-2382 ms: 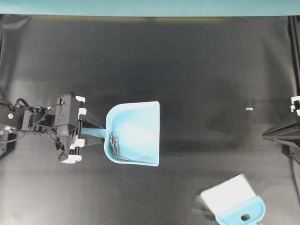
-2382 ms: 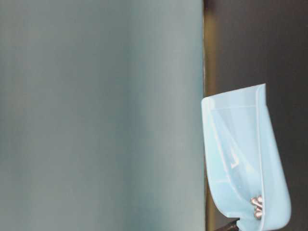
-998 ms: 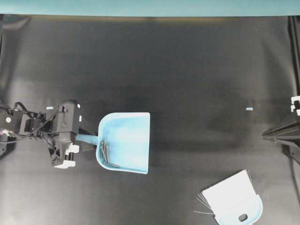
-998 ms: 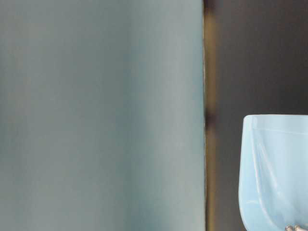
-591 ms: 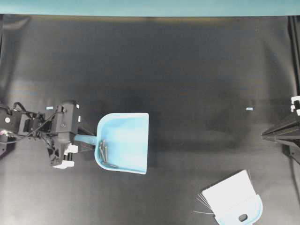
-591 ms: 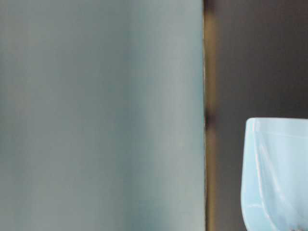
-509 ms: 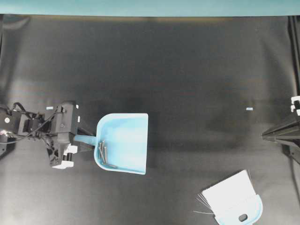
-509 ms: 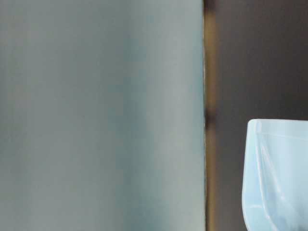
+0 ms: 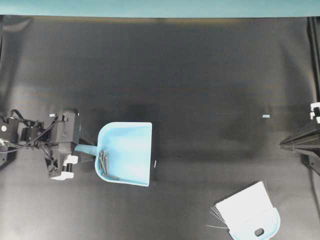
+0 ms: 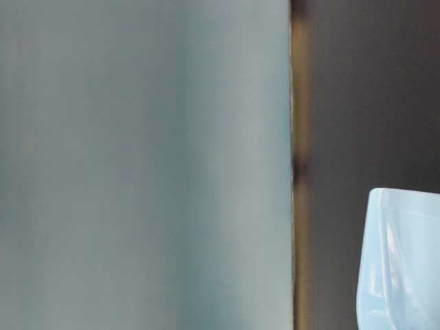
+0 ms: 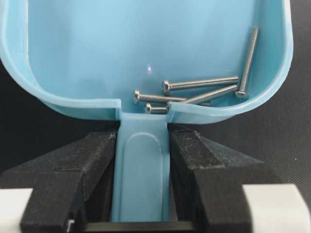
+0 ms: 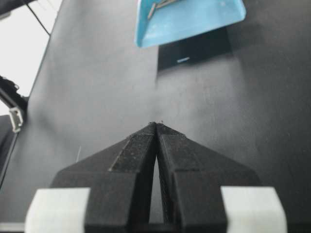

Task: Hold the dustpan with the left arm, while a human hand uses a hand brush to gather screws into the dustpan.
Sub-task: 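Hold the dustpan with screws still with the left gripper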

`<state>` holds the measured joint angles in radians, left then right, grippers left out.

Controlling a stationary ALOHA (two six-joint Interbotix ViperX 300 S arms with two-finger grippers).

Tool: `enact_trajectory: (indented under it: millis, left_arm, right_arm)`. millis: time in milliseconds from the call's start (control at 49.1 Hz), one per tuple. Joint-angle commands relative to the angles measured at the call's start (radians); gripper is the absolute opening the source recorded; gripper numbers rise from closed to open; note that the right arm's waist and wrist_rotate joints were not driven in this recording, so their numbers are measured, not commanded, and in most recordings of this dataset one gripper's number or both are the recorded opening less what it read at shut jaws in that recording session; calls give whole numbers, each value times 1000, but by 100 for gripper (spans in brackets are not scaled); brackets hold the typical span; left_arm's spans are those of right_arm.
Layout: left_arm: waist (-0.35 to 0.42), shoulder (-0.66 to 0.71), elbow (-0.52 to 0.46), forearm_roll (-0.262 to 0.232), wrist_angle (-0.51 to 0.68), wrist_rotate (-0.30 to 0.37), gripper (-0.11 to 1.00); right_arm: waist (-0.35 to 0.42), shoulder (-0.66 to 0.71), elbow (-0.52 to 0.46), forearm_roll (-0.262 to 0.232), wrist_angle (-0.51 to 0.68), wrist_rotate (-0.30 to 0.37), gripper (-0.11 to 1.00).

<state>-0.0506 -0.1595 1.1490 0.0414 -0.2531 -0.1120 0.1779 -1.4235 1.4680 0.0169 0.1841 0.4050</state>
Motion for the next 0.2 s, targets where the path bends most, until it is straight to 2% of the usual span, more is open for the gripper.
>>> enact_trajectory:
  millis: [0,183]
  left_arm:
    - [-2,-9,-6,3,-5,0,30]
    - [-8,-9,-8,3,-5,2,30]
  right_arm:
    - [0,3,-5,0,-5,0,0]
    - [0,3,-5,0,-5,0,0]
